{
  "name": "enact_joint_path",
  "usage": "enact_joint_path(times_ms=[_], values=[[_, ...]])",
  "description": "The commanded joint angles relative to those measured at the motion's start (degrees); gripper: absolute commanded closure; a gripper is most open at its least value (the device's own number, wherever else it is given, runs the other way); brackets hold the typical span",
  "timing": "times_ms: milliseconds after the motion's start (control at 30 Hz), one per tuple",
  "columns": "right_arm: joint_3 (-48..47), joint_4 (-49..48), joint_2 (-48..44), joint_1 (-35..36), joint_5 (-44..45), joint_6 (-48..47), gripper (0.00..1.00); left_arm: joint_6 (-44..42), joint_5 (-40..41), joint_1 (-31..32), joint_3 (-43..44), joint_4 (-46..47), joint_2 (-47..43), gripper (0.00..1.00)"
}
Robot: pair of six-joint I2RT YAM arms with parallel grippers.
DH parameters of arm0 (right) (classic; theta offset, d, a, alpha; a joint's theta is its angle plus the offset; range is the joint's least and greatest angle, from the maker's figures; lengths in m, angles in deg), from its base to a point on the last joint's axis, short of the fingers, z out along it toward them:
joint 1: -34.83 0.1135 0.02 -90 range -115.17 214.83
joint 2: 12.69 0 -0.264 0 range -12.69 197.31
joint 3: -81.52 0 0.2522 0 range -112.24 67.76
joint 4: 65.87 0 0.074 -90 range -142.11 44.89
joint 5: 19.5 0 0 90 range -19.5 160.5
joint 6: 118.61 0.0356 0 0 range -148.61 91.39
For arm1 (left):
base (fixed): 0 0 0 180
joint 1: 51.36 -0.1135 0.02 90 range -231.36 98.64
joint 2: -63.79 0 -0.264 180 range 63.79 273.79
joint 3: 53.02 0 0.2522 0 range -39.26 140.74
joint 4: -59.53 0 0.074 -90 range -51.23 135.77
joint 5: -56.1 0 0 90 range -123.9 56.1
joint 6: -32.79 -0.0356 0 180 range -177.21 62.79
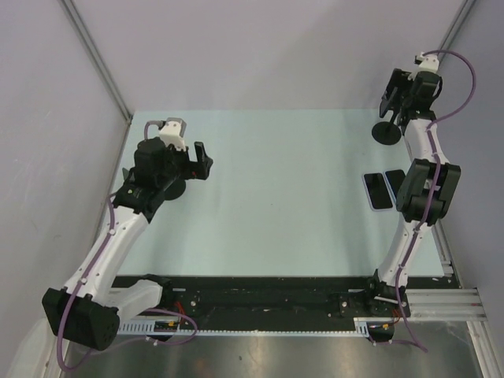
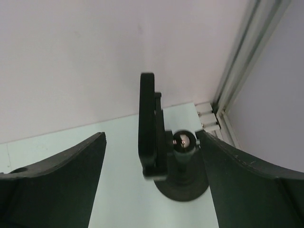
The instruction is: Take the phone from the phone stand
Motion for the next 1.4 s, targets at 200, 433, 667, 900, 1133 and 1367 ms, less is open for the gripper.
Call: enact_joint_path(times_ms=[200,433,667,900,1133,1367], values=[[-16.4,2.0,12.0,0.6,-1.6,-2.5,0.36,-1.4,-1.8,-0.1,-0.6,1.2,3.0,0.00],[-16.0,2.3,10.4,1.4,-3.5,-4.9,0.87,-1.8,-1.3,-0.2,-0.7,1.2,2.5,0.00],[-9.1,2.0,2.0,5.3,-8.9,-8.1,1.00,-2.1,-0.6,-0.2,-0.8,1.2,-0.4,0.00],[4.4,0.8,-10.4,14.4,-17.4,-8.6,1.00,-1.9,-1.0,-0.3,-0.7,1.2,-3.4,0.00],[19.1,-1.5,-21.9,26.7,-27.6,-8.9,1.00,-2.1,-3.2,-0.3,-0.5,1.4,-5.5,0.00],[28.1,0.5,-29.1,38.9,-34.3,-10.4,1.00,-2.8,-8.7,-0.3,-0.7,2.2,-5.9,0.00]])
